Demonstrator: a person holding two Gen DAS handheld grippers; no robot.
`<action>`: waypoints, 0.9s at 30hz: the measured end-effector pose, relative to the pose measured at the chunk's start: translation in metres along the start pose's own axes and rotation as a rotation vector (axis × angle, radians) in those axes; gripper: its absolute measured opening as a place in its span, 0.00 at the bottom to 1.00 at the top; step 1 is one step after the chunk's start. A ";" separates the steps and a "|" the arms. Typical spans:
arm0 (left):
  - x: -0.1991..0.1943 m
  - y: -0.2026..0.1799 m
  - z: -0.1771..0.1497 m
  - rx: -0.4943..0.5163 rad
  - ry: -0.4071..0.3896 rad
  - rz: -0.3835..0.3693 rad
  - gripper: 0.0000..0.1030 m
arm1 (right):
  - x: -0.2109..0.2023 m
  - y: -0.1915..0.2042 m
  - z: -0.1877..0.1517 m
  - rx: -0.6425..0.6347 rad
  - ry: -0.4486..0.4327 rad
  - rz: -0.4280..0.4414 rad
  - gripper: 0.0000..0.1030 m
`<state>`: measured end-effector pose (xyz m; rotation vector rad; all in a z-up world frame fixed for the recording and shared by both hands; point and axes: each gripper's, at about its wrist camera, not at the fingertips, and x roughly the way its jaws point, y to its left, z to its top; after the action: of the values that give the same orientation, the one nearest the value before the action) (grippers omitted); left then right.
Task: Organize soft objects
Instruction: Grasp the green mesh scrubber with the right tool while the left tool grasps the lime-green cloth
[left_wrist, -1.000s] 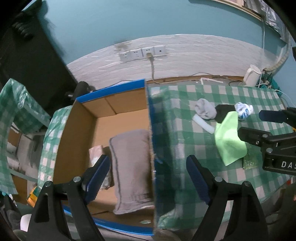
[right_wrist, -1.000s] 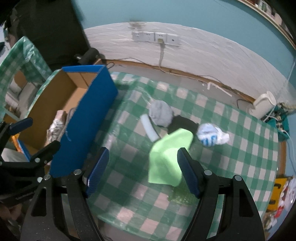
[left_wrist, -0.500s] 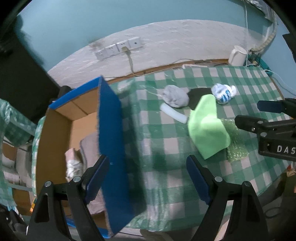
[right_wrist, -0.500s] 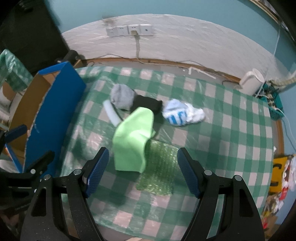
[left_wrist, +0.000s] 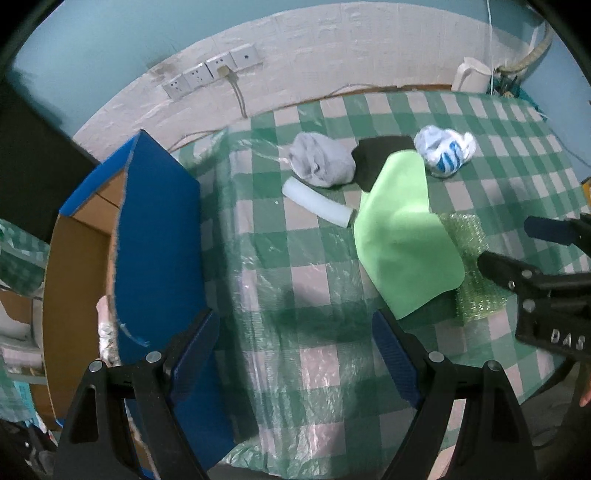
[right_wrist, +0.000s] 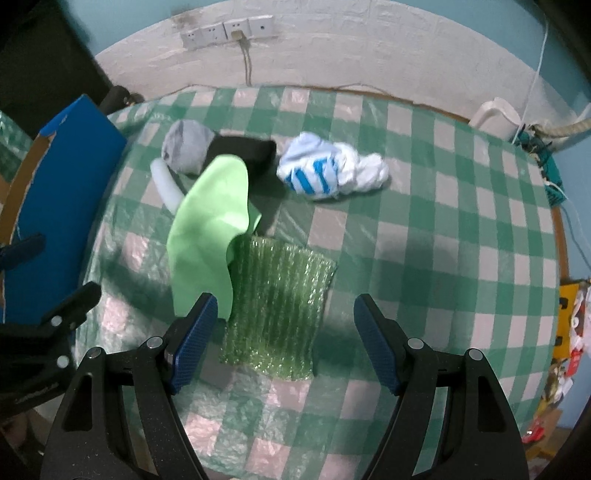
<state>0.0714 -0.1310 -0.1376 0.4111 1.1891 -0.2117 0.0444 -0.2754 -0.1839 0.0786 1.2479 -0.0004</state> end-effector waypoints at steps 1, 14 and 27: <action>0.003 -0.002 0.000 0.001 0.008 0.001 0.83 | 0.003 0.000 -0.002 -0.002 0.008 0.004 0.74; 0.022 -0.017 0.005 0.031 0.042 0.032 0.83 | 0.047 0.002 -0.018 -0.058 0.090 0.015 0.70; 0.038 -0.030 0.021 0.020 0.071 -0.019 0.85 | 0.043 -0.047 -0.020 0.014 0.104 0.000 0.32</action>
<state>0.0916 -0.1646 -0.1721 0.4281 1.2622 -0.2272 0.0371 -0.3190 -0.2335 0.0921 1.3516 -0.0052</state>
